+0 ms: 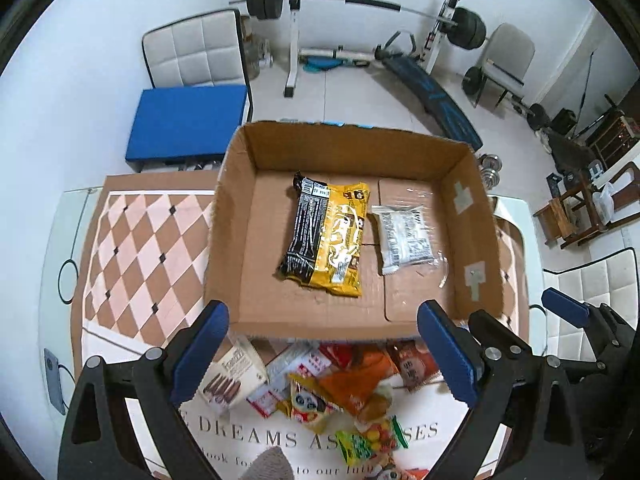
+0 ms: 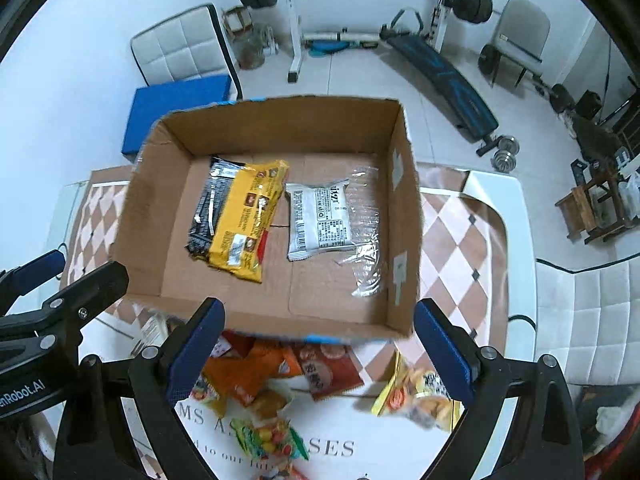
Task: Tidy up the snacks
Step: 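Grasp the green candy bag with left tool while right tool grasps panda packet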
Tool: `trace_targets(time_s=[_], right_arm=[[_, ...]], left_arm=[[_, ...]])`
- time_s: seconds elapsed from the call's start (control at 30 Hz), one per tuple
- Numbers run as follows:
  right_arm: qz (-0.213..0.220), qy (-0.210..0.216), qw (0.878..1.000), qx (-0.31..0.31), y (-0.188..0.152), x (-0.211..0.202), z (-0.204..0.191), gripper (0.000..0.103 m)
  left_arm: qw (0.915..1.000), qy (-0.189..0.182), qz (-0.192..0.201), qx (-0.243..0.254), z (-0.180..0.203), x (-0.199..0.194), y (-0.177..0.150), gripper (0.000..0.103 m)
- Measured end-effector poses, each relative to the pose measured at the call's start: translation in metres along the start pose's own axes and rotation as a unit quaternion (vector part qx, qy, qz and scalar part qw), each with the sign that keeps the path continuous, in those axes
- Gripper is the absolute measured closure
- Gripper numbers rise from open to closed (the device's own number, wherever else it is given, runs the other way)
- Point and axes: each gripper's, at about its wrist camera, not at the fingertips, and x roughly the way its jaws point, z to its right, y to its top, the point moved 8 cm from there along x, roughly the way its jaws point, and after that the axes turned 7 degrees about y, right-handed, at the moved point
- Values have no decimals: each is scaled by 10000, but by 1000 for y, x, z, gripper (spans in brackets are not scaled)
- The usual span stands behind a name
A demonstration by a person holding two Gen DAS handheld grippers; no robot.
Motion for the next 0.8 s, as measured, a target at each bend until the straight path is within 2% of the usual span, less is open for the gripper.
trace_targets(time_s=[0.03, 0.13, 0.2, 0.23, 0.27, 0.3, 0.37, 0.4, 0.43, 0.47, 0.5, 0.57, 0.63, 0.8], right_arm=[[47, 15, 10000, 2, -5, -15, 18, 6], [134, 125, 9998, 54, -22, -30, 24, 6], [132, 200, 9997, 103, -47, -40, 20, 6], [109, 226, 9996, 132, -64, -29, 10, 6], [73, 260, 9995, 169, -80, -22, -31, 6], [0, 295, 9993, 228, -74, -12, -47, 5], [-196, 404, 9982, 391, -98, -35, -69, 5], [-309, 417, 9975, 475, -87, -47, -89, 5], [-479, 397, 9964, 576, -108, -45, -78, 5], [-627, 410, 9947, 699, -123, -68, -118, 5], [-799, 501, 9919, 851, -147, -69, -121, 5], [-1228, 716, 9835, 1116, -186, -44, -127, 5], [-1496, 818, 9792, 1100, -214, -28, -128, 5], [-2164, 495, 9751, -5, -260, 29, -146, 5]], left_arm=[[10000, -1, 35, -9, -1, -3, -4, 6], [9999, -41, 119, -9, -5, -19, -17, 6], [9999, -46, 136, -11, -9, -24, -28, 6], [9999, -36, 122, -36, -11, -25, -35, 6], [9999, -34, 67, -67, -14, -24, -44, 6], [9999, -42, 1, -102, -17, -22, -52, 6], [9998, 15, -158, -154, -23, -13, -73, 6], [9996, 47, -229, -160, -26, -8, -83, 6], [9992, 106, -335, -172, -29, -1, -96, 6], [9987, 170, -451, -189, -33, 6, -110, 6], [9981, 194, -555, -203, -36, 13, -123, 6], [9958, 250, -856, -207, -42, 30, -152, 6], [9926, 303, -1156, -225, -47, 46, -178, 6], [9865, 620, -1515, -43, -57, 74, -229, 6]])
